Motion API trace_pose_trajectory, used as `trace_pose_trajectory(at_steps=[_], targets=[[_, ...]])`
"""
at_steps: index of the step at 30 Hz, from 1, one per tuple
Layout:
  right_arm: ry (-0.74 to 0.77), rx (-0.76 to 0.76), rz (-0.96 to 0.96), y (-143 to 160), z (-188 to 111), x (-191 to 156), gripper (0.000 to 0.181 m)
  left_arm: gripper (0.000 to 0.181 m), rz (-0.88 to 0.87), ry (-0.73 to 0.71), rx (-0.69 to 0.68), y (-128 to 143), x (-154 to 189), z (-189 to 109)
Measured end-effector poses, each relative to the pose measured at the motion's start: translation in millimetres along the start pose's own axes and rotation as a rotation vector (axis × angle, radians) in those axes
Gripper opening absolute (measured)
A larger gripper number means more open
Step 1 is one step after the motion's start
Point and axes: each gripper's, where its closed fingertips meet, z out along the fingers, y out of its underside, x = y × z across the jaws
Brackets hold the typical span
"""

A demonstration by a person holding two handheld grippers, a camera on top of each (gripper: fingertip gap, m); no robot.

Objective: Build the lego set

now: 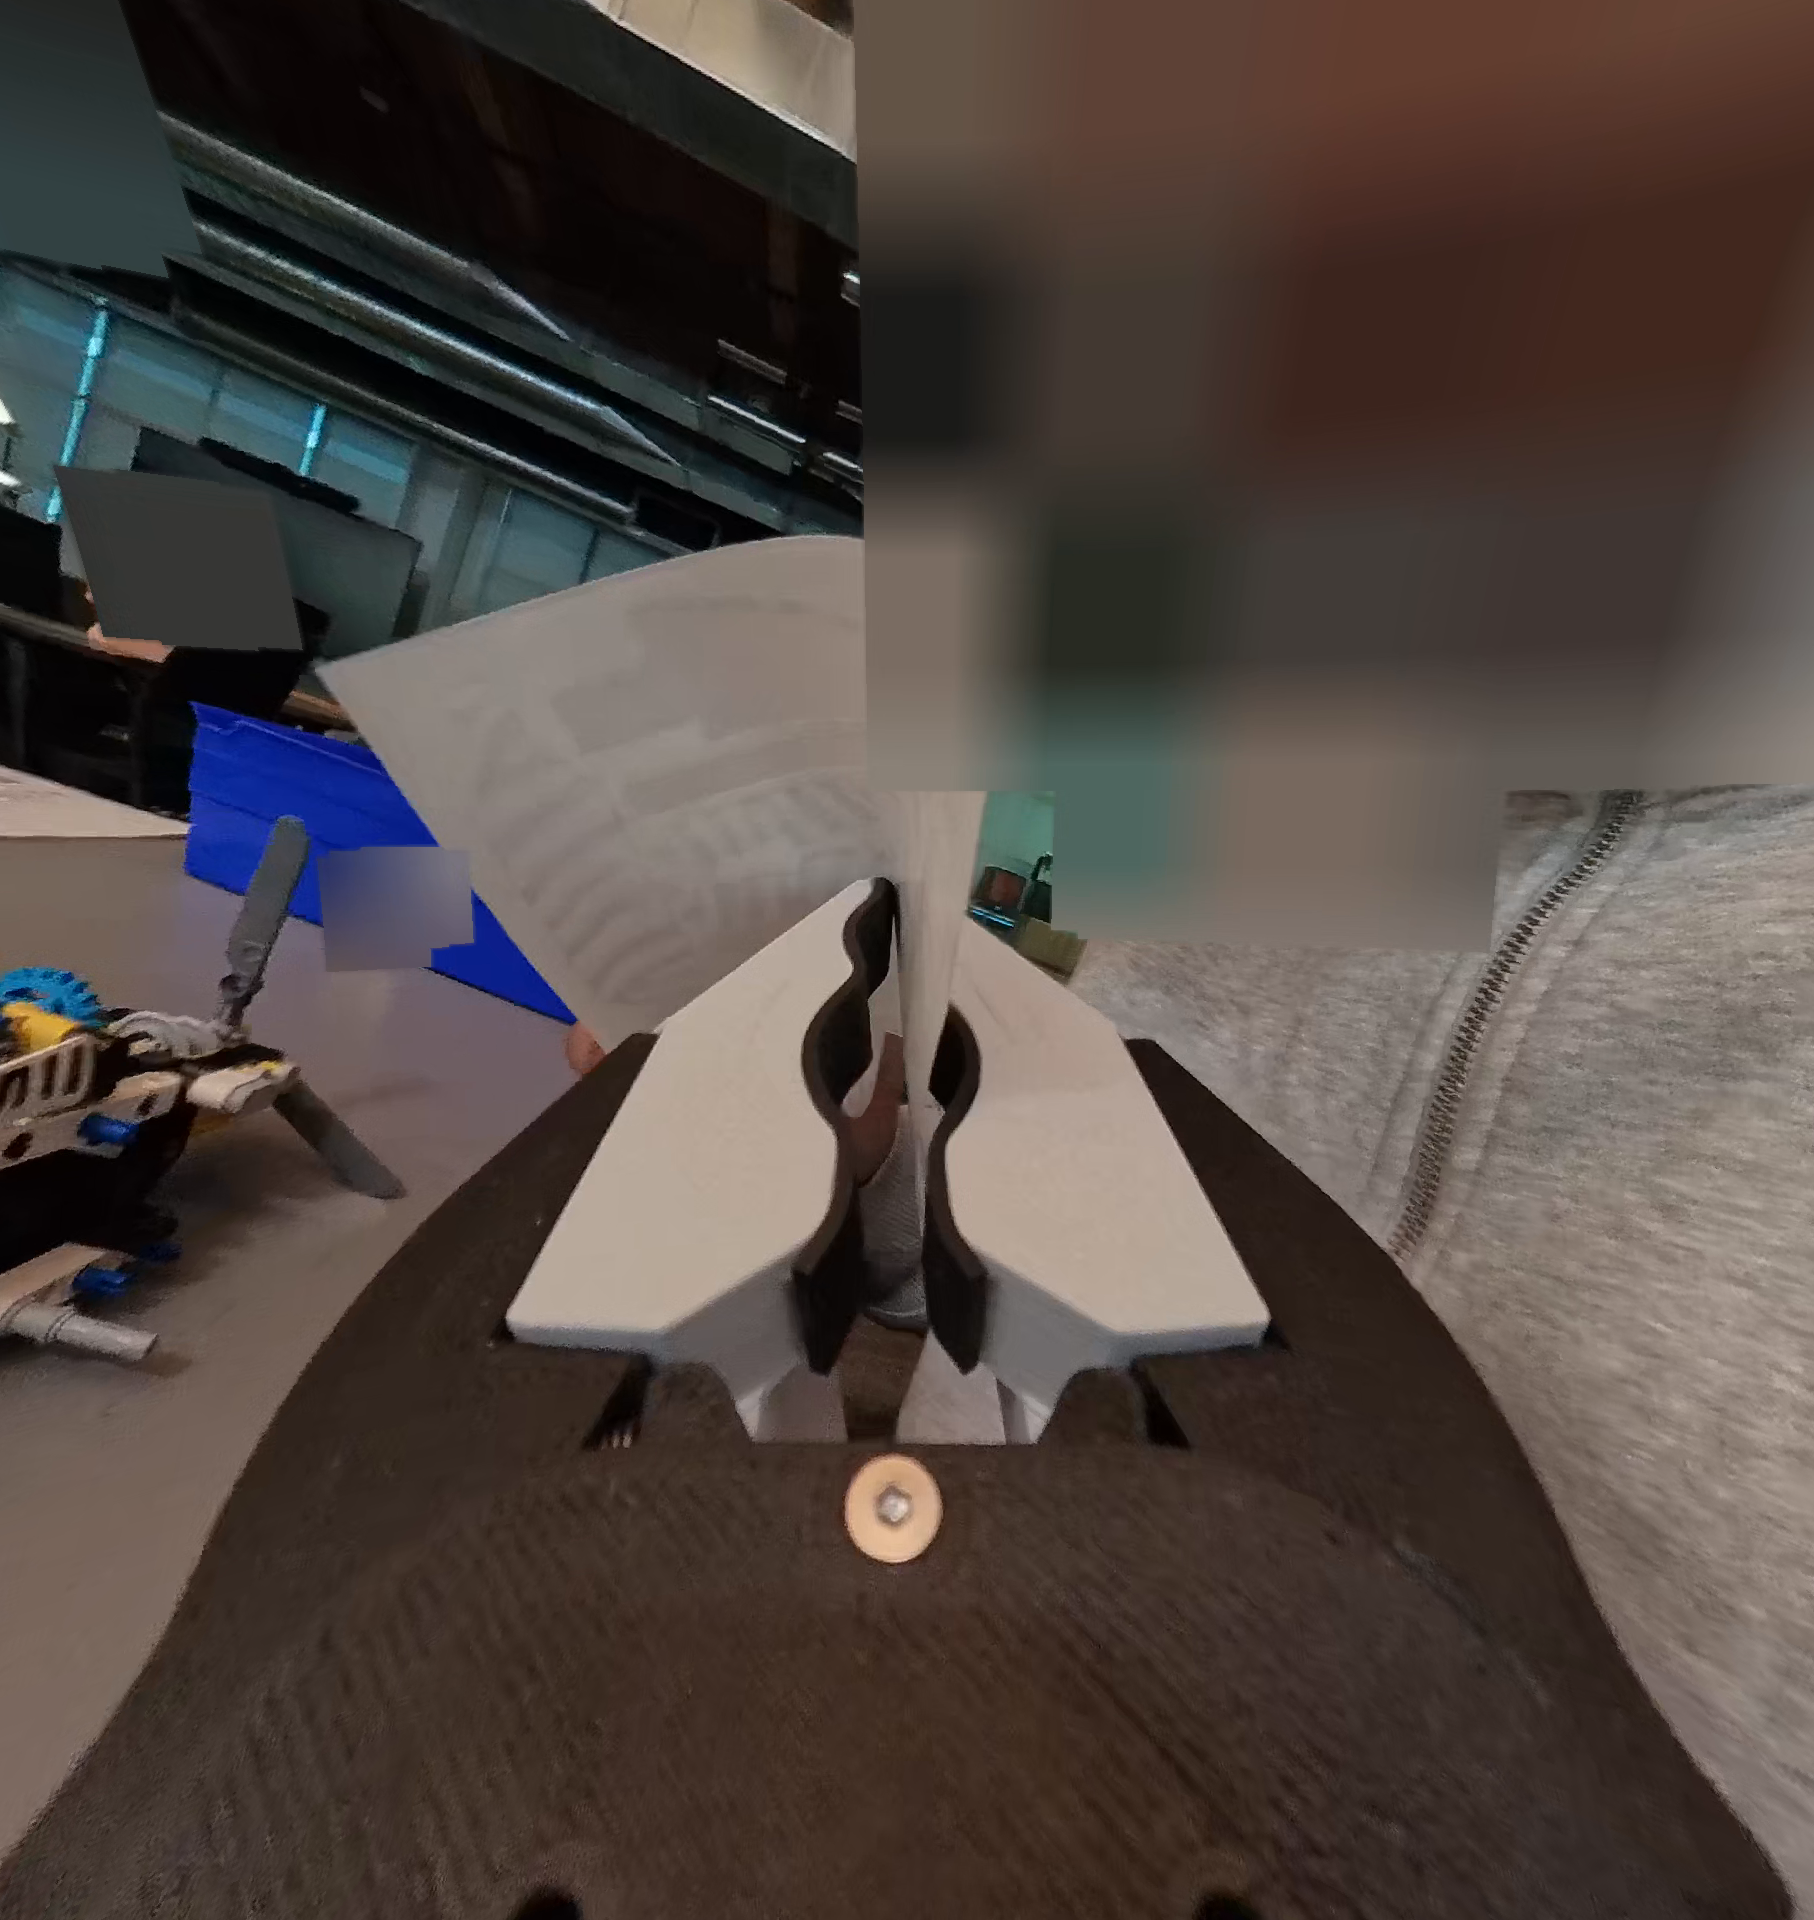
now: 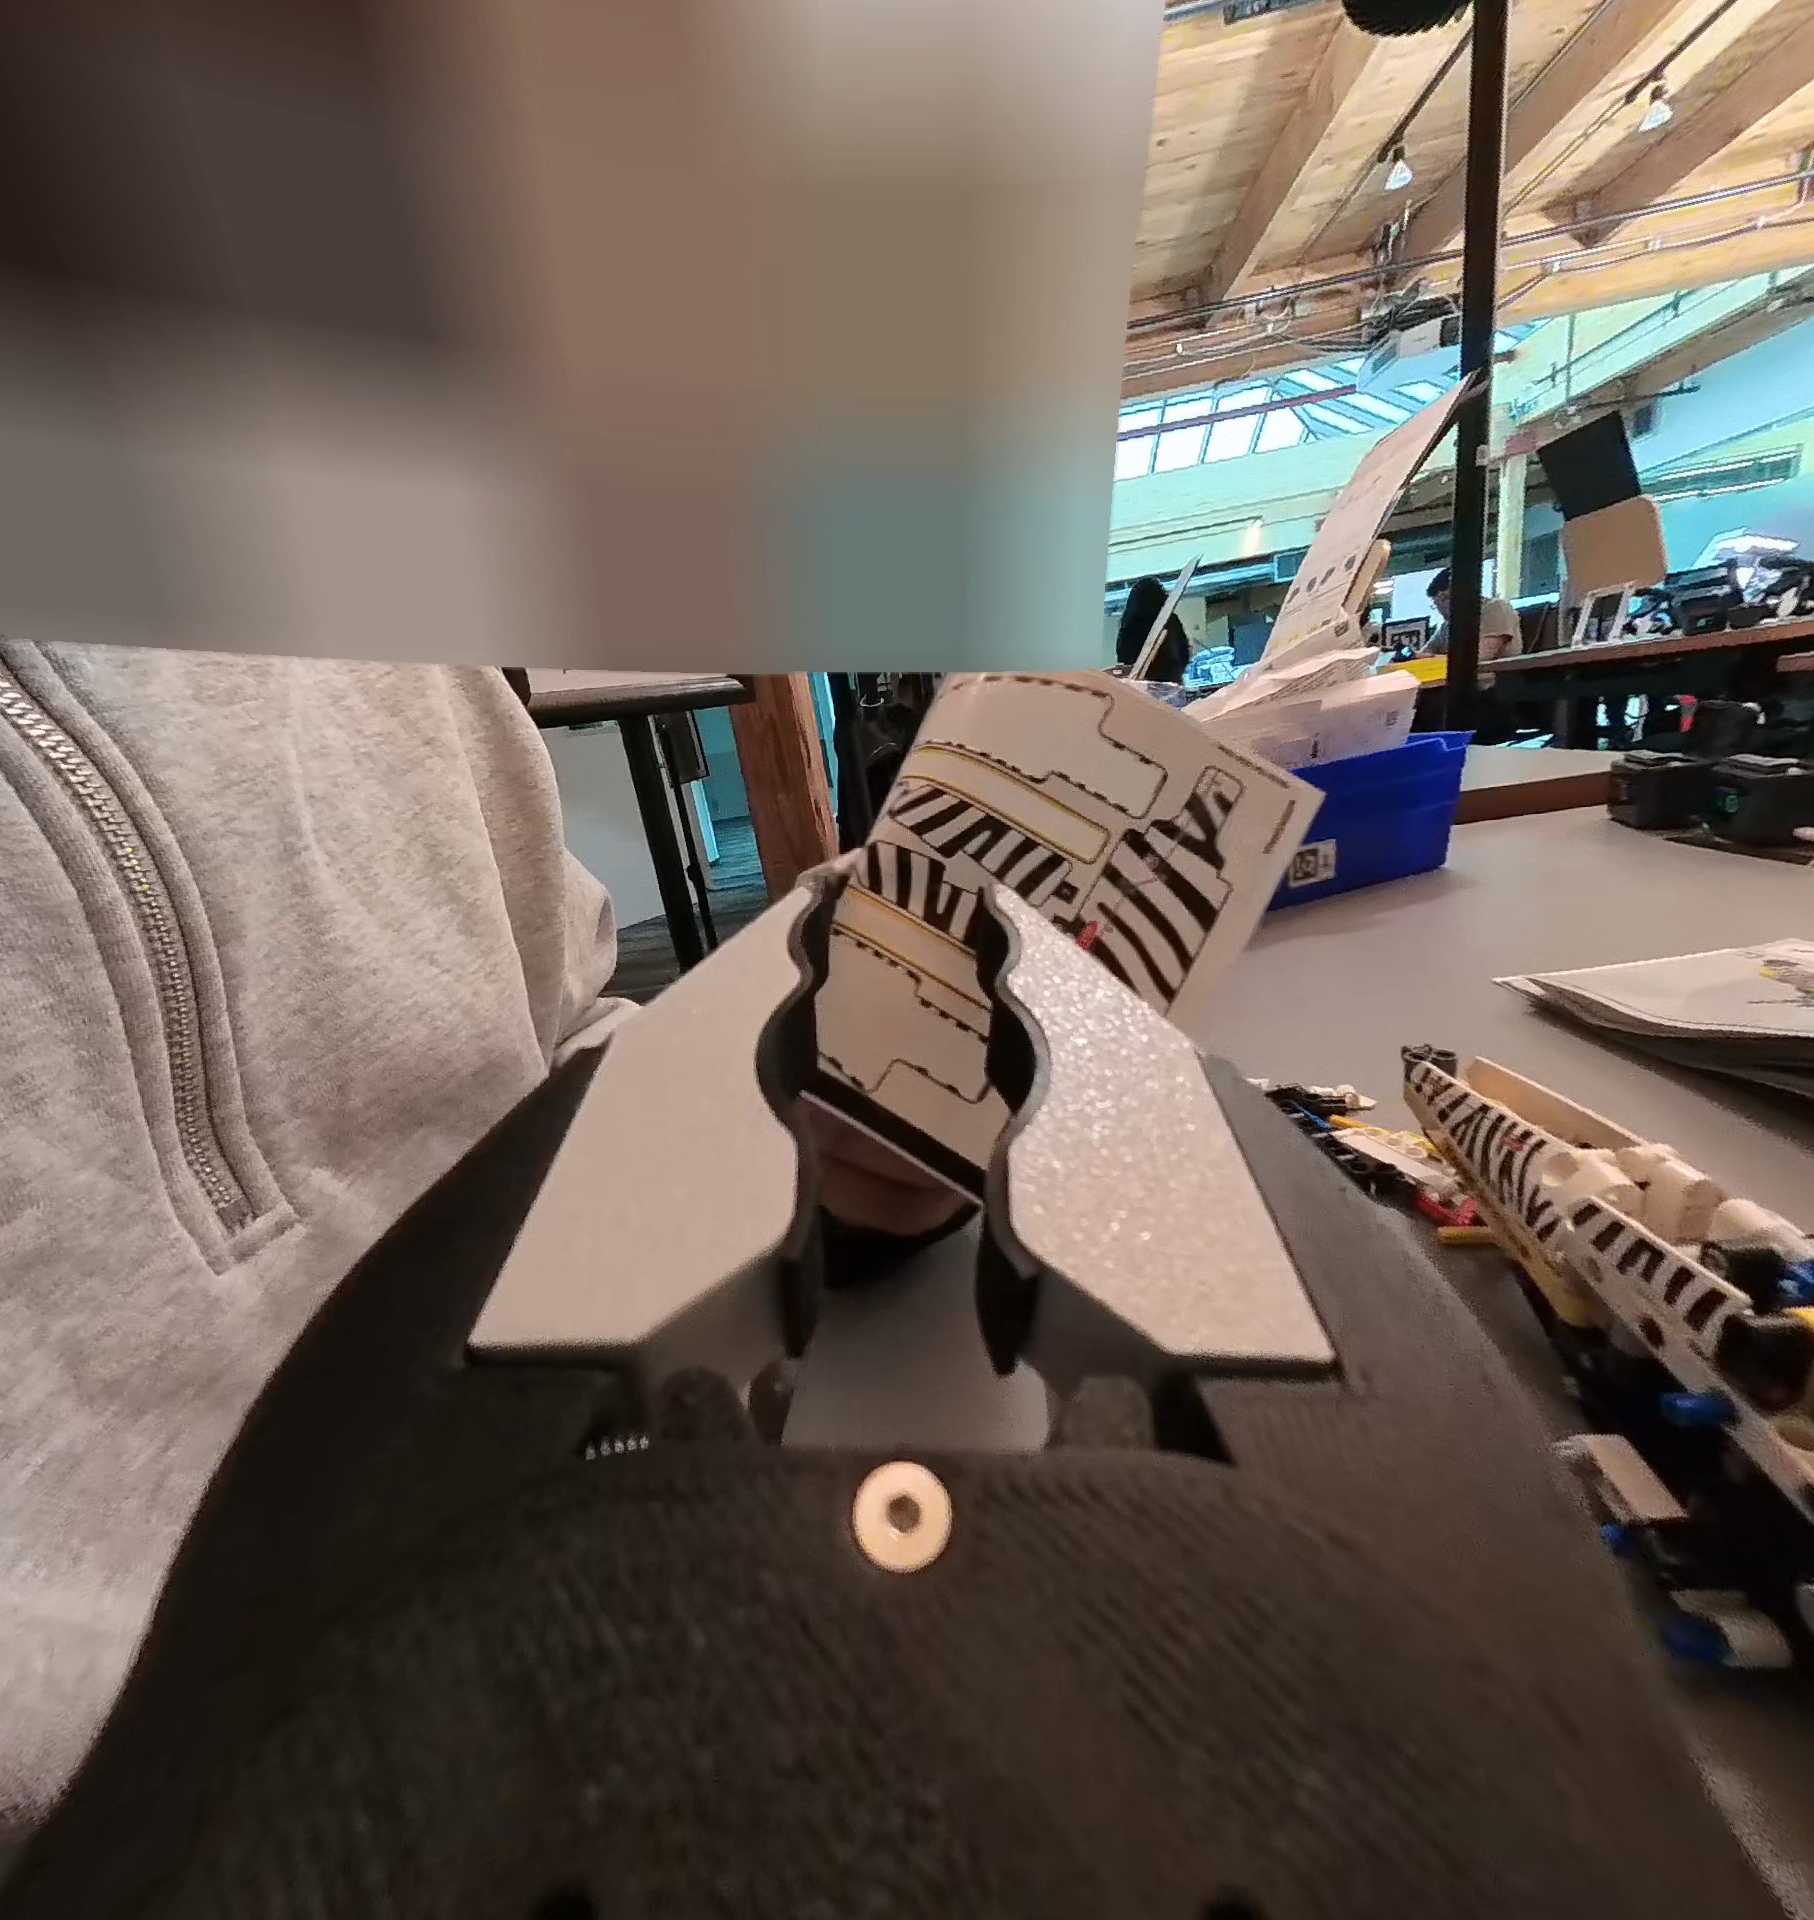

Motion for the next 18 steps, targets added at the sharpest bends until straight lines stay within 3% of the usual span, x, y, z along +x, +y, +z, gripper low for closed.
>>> trace_pose_trajectory(at_steps=[6,18], targets=[[0.025,-0.057,-0.027,11,5,2,0.029,0.0,-0.038,-0.088,0.008,-1,-17,-3],[0.055,-0.061,-0.041,11,4,6,0.021,0.0,-0.031,-0.091,-0.005,2,-16,1]])
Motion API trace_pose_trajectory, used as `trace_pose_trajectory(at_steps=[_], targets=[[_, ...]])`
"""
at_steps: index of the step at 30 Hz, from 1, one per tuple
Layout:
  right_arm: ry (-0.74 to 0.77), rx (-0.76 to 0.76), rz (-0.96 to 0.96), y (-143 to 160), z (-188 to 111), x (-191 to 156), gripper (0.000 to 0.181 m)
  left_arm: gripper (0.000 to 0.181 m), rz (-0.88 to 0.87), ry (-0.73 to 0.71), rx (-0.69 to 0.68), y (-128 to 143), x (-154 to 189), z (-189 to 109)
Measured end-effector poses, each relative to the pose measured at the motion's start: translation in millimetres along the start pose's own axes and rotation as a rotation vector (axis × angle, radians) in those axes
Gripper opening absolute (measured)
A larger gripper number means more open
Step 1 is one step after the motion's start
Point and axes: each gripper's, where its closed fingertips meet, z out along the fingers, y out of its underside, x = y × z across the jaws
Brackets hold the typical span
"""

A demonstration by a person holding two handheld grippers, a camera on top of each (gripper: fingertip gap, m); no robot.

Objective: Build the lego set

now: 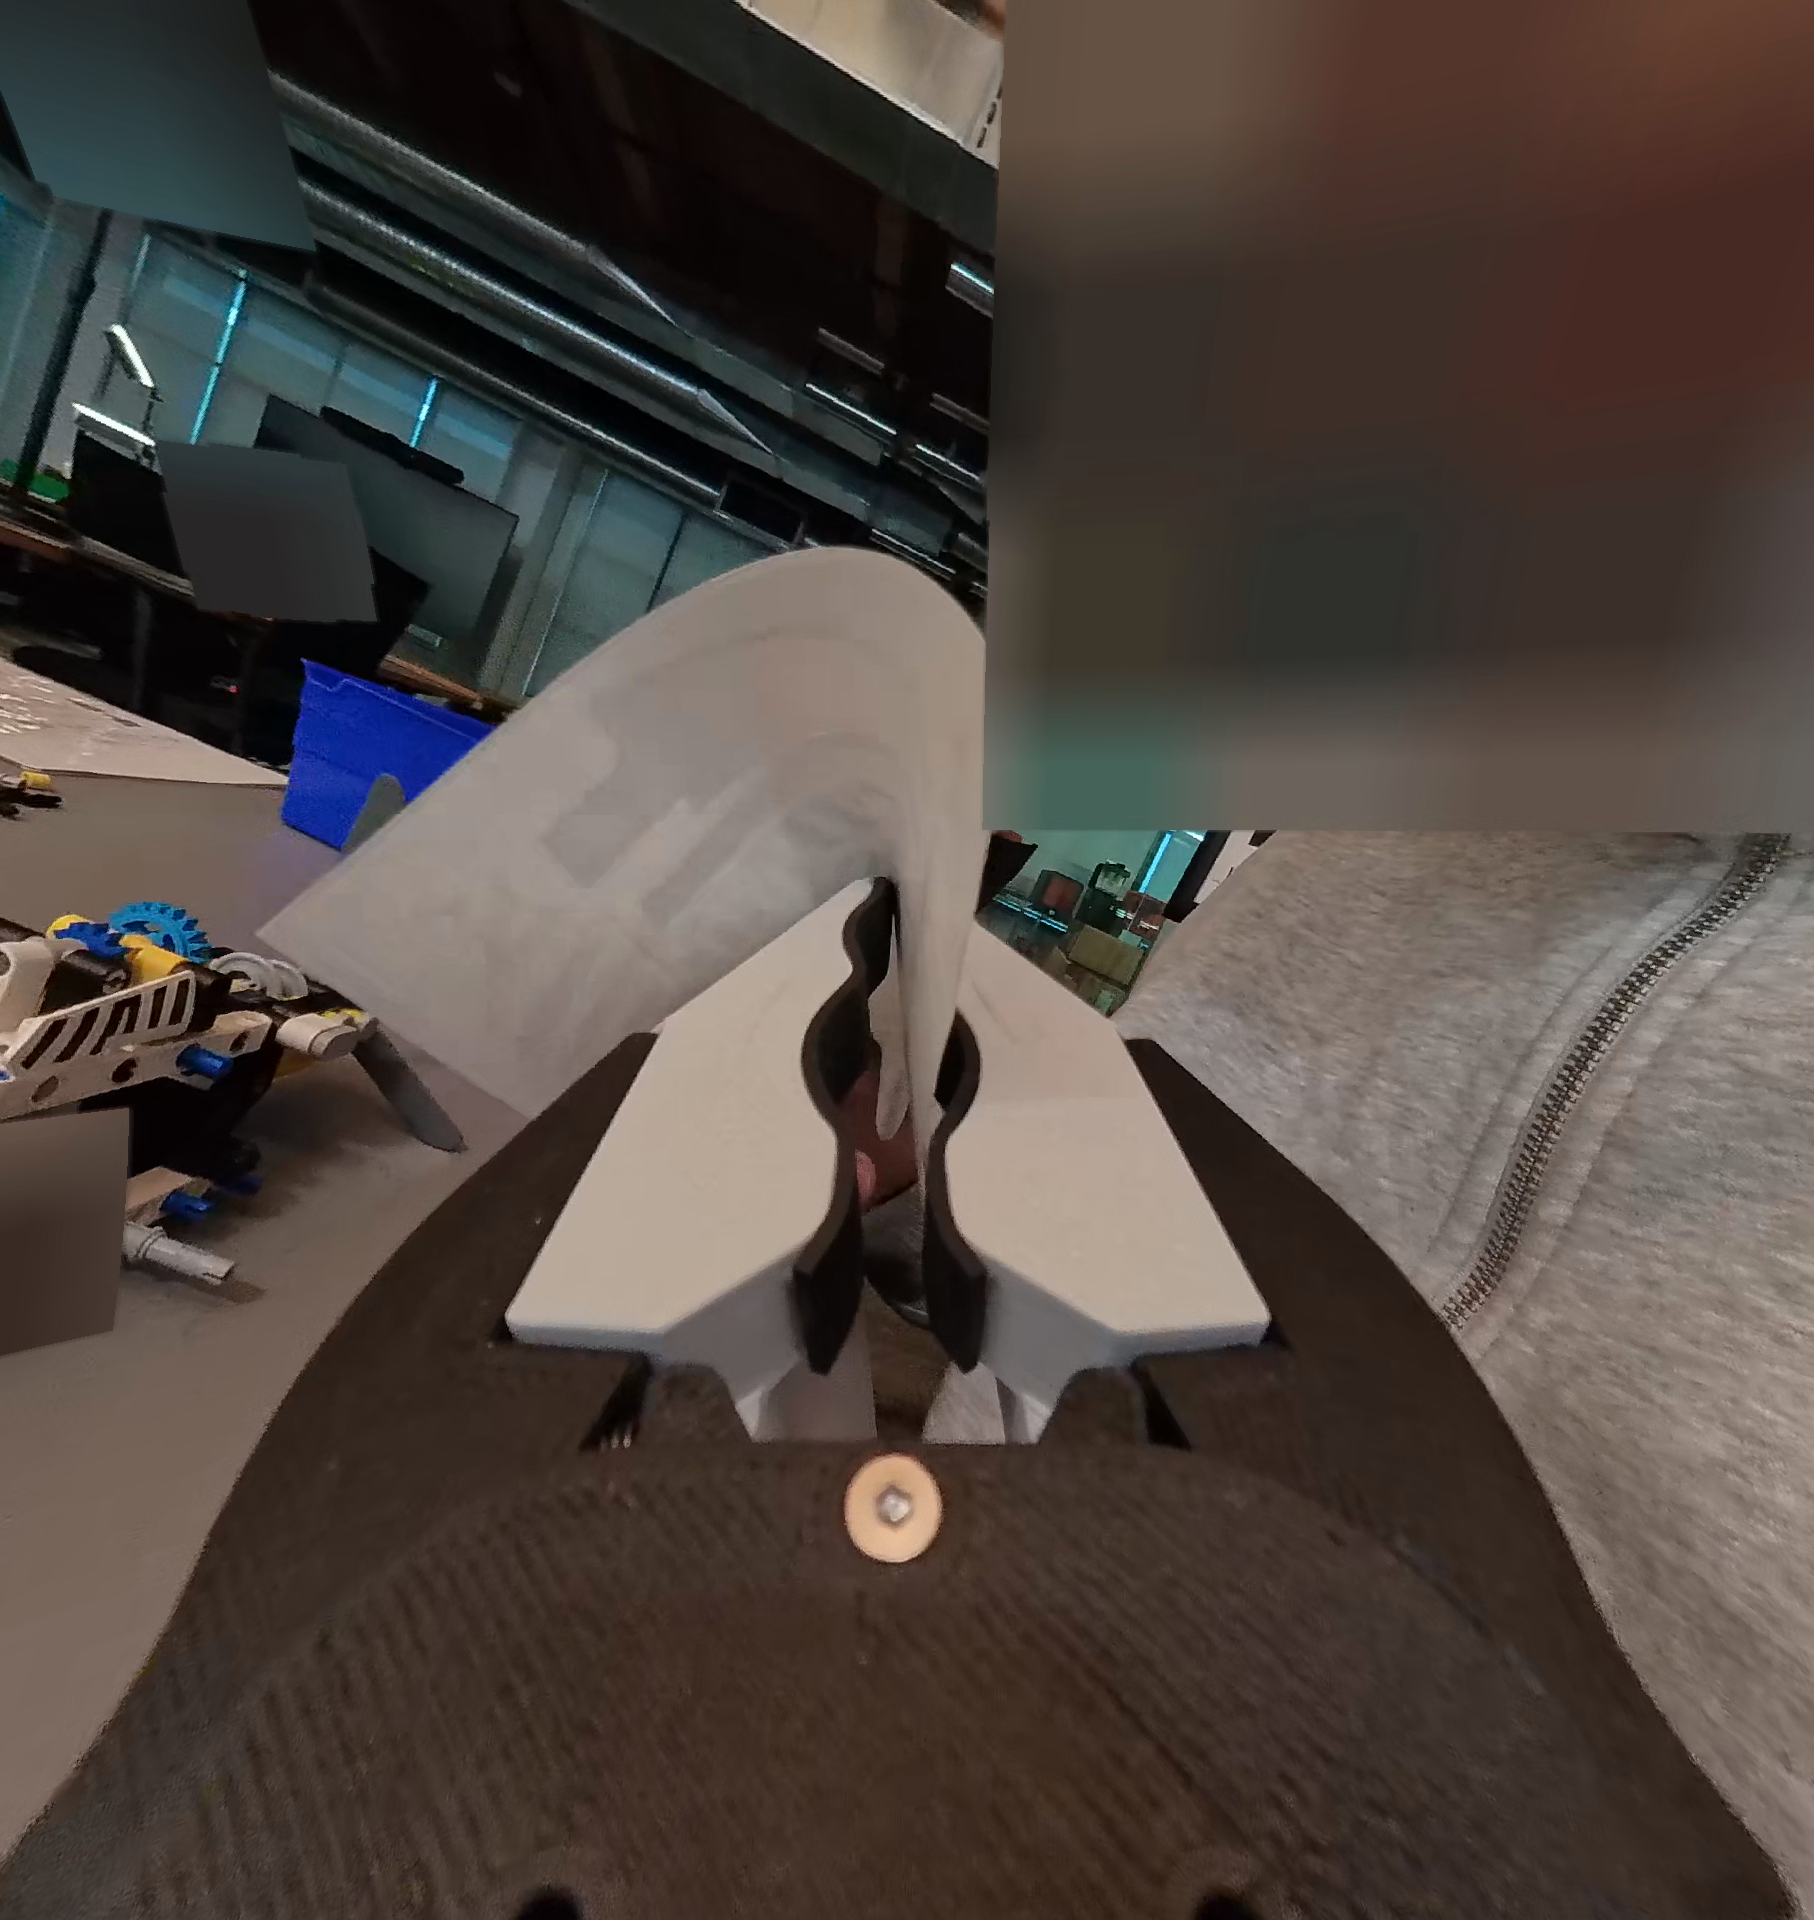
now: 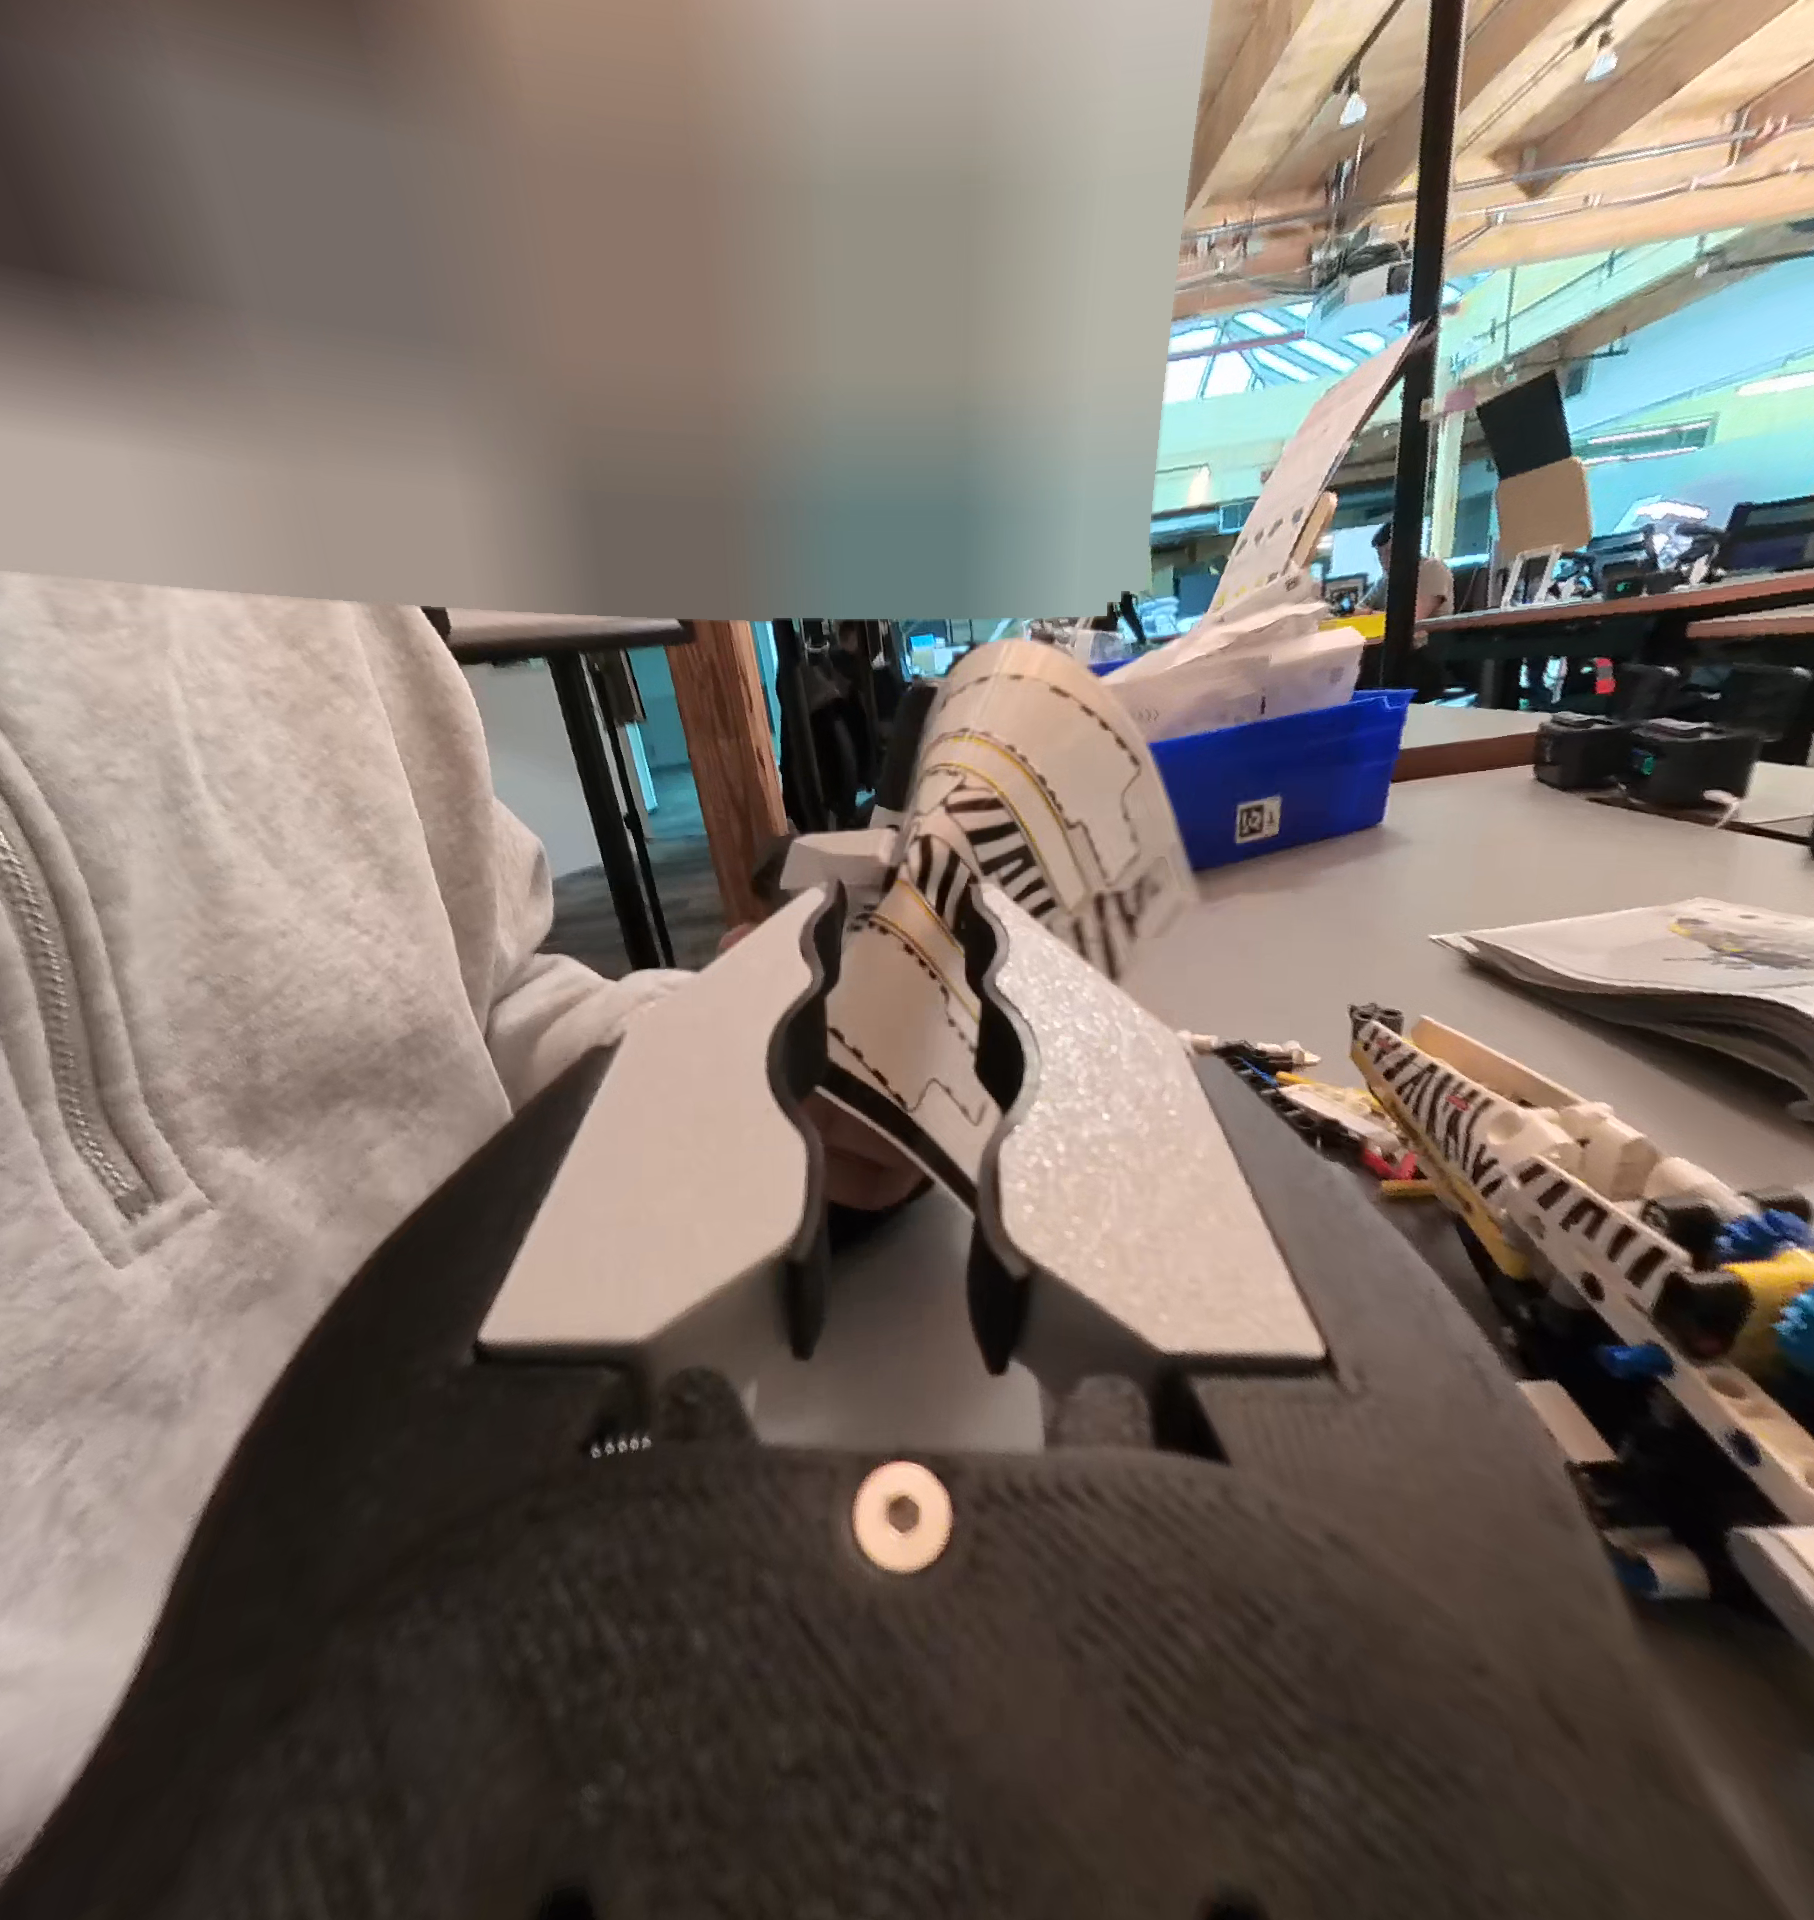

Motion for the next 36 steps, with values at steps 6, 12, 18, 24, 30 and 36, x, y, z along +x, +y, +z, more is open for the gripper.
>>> trace_pose_trajectory(at_steps=[6,12,18,24,30,36], targets=[[0.006,0.013,0.013,-3,-2,2,0.018,0.0,-0.012,0.008,0.01,-2,0,0],[-0.029,0.012,0.045,-2,-1,-1,0.014,0.0,-0.009,0.017,0.009,-1,2,-1],[0.008,-0.005,-0.002,-1,-1,2,0.01,0.0,-0.014,-0.001,0.008,-1,-1,-1],[0.025,0.042,-0.027,-9,-6,2,0.004,0.0,-0.014,-0.031,0.006,-1,-6,-2],[0.067,0.059,-0.054,-12,-8,7,0.02,0.0,-0.013,-0.045,0.005,-1,-8,-2],[0.08,0.017,-0.078,-5,-4,8,0.027,0.0,0.004,-0.049,-0.016,2,-8,0]])
